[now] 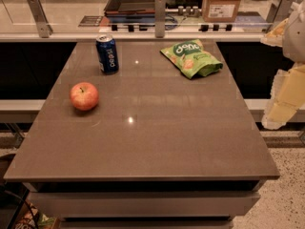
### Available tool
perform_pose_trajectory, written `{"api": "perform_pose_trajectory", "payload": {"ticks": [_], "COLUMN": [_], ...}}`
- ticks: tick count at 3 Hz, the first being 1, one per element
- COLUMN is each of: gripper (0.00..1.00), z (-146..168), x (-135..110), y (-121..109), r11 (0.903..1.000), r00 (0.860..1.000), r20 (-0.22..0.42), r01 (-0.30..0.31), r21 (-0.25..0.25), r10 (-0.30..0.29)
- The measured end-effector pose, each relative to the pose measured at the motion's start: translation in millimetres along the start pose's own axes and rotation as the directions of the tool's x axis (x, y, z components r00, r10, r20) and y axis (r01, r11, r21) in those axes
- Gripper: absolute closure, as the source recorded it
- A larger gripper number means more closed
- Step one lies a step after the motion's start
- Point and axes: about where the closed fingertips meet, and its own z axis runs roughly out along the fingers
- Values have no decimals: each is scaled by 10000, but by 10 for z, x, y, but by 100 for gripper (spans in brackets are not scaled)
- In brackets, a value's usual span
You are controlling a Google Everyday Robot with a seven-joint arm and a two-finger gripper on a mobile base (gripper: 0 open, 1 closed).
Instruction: Knock pepsi can over
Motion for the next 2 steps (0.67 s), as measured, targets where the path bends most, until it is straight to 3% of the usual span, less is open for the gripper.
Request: {"api": "perform_pose_trajectory", "payload": {"ticks": [2], "gripper": [0], "z": [51], "x": [-42], "y": [-86], "r11": [9996], "r00": [9990], "r20": [373], "r01": [-264], "r21": [-34], "r10": [265]}}
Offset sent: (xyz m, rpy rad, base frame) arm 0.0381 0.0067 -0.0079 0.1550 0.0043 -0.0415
